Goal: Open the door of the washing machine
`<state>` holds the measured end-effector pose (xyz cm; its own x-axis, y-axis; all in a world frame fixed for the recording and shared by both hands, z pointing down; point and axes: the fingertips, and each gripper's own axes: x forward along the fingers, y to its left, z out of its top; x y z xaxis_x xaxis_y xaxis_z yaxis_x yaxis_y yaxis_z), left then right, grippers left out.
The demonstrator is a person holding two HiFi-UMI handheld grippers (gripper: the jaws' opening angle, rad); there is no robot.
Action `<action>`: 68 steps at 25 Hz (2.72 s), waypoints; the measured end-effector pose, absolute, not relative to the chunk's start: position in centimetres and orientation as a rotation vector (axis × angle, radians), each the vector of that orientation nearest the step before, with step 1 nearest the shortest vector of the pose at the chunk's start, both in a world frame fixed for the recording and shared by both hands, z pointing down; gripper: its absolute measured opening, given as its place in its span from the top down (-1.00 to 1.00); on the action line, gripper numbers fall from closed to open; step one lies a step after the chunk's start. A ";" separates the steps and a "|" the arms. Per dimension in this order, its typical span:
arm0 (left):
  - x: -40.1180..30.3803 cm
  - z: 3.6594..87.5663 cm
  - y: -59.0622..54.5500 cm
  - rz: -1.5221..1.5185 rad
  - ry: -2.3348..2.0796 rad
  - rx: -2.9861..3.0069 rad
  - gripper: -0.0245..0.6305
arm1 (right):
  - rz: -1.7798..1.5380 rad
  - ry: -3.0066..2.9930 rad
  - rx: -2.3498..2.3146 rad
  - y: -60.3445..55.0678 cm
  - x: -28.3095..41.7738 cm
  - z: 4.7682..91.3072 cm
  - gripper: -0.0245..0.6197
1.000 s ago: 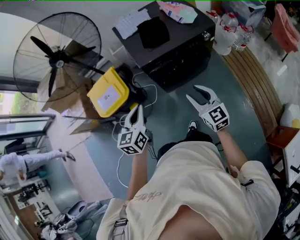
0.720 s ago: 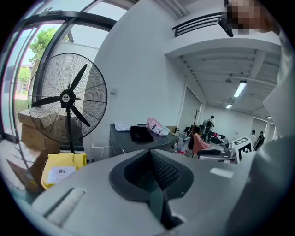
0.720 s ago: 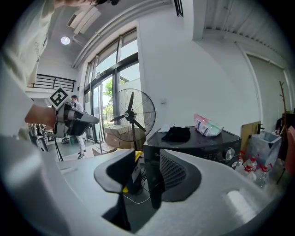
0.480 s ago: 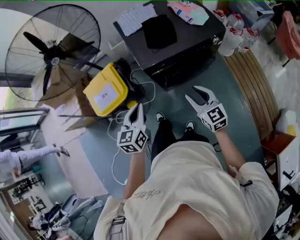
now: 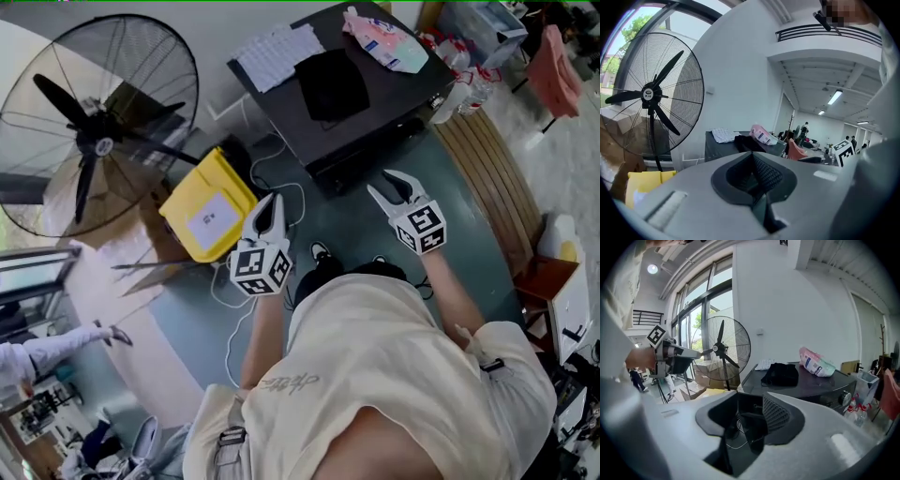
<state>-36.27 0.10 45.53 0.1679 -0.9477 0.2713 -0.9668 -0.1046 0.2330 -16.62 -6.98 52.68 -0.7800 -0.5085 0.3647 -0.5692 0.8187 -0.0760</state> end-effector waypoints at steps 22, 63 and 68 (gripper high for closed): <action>-44.1 47.2 -1.7 0.125 -1.742 2.127 0.87 | 0.744 -2.103 0.979 -10.0 -18.6 72.5 0.35; -47.7 47.8 -2.8 0.277 -1.904 1.792 0.87 | 1.488 -1.532 1.263 -12.3 -19.2 86.9 0.40; -47.7 48.0 -2.1 0.281 -1.894 1.804 0.87 | 1.465 -1.565 1.258 -12.2 -18.8 87.0 0.40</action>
<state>-47.74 -2.09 48.03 0.0086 -0.8722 0.4891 -0.9766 0.0978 0.1916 -18.79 -12.16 86.95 -0.3334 -0.2117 0.9187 -0.9308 -0.0812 -0.3565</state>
